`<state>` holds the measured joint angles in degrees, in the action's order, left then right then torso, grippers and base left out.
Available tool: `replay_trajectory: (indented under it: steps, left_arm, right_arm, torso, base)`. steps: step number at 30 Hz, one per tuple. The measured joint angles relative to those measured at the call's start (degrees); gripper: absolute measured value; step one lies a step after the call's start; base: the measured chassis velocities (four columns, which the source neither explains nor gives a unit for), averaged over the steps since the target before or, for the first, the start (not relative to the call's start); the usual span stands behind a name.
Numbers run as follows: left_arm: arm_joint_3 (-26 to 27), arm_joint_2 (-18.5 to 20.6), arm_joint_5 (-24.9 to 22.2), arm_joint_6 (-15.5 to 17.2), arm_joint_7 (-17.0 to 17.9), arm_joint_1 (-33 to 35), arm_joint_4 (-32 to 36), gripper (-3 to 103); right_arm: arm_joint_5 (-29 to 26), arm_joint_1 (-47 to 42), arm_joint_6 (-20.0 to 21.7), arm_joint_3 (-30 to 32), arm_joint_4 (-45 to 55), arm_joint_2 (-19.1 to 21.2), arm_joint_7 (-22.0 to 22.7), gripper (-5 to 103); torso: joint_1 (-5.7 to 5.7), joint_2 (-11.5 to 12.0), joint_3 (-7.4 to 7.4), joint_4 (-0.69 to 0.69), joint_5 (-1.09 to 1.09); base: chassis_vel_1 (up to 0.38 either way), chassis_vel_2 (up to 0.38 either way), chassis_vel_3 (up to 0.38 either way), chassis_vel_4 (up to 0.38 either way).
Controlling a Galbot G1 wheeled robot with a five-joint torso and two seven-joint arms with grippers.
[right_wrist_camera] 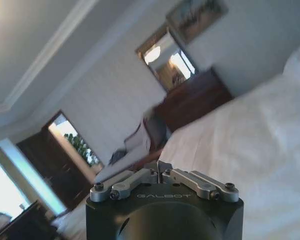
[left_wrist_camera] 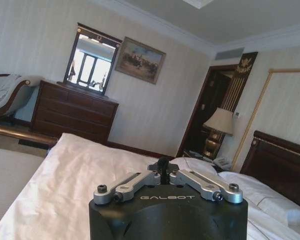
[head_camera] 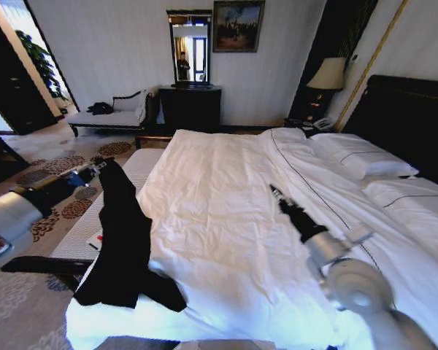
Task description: Fold the clothes on the bed.
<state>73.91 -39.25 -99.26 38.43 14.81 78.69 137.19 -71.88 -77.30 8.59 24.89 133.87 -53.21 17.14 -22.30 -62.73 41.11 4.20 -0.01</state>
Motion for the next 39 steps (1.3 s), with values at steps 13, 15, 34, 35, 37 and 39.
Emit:
replay_trajectory:
  steps: [13,15,34,35,37,39]
  left_arm:
    - [1.9,3.9,-2.7,-2.3,-1.1,-5.3,-3.1,2]
    - [2.3,4.1,-2.9,-2.3,-1.1,-5.6,-3.5,2]
    - [4.4,11.8,-6.0,-2.4,-1.6,-10.0,-10.6,2]
    - [4.3,12.2,-6.2,-2.4,-1.6,-10.5,-11.0,2]
    - [4.0,12.4,-6.3,-2.4,-1.6,-11.0,-11.6,2]
    - [3.9,12.4,-6.3,-2.4,-1.7,-11.1,-11.9,2]
  right_arm:
    - [10.6,13.9,-7.1,-33.9,-22.1,-8.6,-16.5,50]
    - [10.8,15.4,-8.3,-36.3,-24.2,-9.8,-18.9,50]
    - [10.8,25.8,-16.7,-48.6,-44.9,-25.6,-39.5,100]
    - [10.9,26.0,-16.7,-49.1,-45.5,-26.3,-39.8,100]
    - [11.1,26.4,-16.9,-50.2,-46.3,-27.2,-40.1,100]
    - [11.3,26.5,-17.0,-50.7,-46.5,-27.4,-40.3,100]
  torso:
    - [0.00,0.0,0.00,-0.01,-0.02]
    - [0.00,0.0,0.00,0.01,-0.02]
    - [0.00,0.0,0.00,0.01,-0.01]
    - [0.00,0.0,0.00,0.01,0.00]
    - [0.00,0.0,0.00,0.00,0.00]
    - [0.00,0.0,0.00,0.00,0.00]
  base:
    - [0.000,0.000,0.000,0.000]
    - [0.000,0.000,0.000,0.000]
    - [0.000,0.000,0.000,0.000]
    - [0.000,0.000,0.000,0.000]
    - [0.000,0.000,0.000,0.000]
    - [0.000,0.000,0.000,0.000]
